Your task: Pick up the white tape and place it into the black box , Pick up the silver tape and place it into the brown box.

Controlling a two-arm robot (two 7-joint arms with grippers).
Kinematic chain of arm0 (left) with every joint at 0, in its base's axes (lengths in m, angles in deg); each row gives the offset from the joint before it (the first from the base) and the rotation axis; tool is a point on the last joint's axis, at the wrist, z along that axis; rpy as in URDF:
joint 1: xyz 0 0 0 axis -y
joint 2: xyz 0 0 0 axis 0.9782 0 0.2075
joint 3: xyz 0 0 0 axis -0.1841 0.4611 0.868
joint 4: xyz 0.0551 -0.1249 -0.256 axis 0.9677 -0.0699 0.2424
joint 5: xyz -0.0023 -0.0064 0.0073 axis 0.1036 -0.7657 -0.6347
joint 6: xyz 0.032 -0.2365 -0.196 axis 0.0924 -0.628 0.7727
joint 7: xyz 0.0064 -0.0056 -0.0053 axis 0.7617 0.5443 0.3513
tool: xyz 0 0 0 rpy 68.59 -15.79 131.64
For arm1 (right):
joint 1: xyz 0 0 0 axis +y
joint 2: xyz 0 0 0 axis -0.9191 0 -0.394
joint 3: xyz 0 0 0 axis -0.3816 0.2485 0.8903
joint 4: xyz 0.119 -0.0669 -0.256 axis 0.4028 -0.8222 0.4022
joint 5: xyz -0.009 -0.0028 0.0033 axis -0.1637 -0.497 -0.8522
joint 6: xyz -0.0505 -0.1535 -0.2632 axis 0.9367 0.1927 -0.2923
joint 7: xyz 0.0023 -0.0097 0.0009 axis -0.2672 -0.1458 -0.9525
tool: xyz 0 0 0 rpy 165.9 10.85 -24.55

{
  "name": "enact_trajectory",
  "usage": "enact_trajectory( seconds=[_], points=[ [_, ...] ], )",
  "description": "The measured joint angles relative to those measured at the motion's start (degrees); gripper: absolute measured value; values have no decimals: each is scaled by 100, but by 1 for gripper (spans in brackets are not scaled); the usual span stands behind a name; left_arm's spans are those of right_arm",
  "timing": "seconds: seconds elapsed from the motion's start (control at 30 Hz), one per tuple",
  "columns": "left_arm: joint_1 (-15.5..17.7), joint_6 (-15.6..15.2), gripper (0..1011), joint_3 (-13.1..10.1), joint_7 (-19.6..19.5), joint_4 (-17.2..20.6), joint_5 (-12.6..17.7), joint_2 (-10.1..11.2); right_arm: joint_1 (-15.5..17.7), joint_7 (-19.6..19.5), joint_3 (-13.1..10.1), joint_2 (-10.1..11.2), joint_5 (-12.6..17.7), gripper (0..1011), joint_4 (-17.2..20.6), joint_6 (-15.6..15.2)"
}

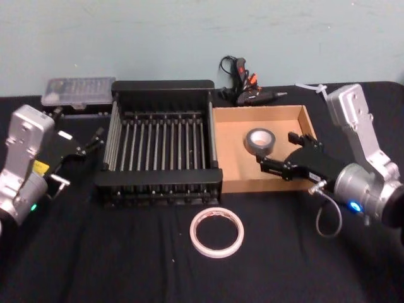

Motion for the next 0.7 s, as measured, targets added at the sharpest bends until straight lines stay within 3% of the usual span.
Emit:
enact_trajectory(
  seconds=[0.23,0.4,0.7],
  points=[
    [0,0,1001,0,0,0,0,0,517,34,-2,277,60,1002,449,257],
    [0,0,1001,0,0,0,0,0,936,77,85,482,34,1002,674,671],
    [0,0,1001,0,0,0,0,0,1383,20,267,590,-192,1002,757,1247]
  ],
)
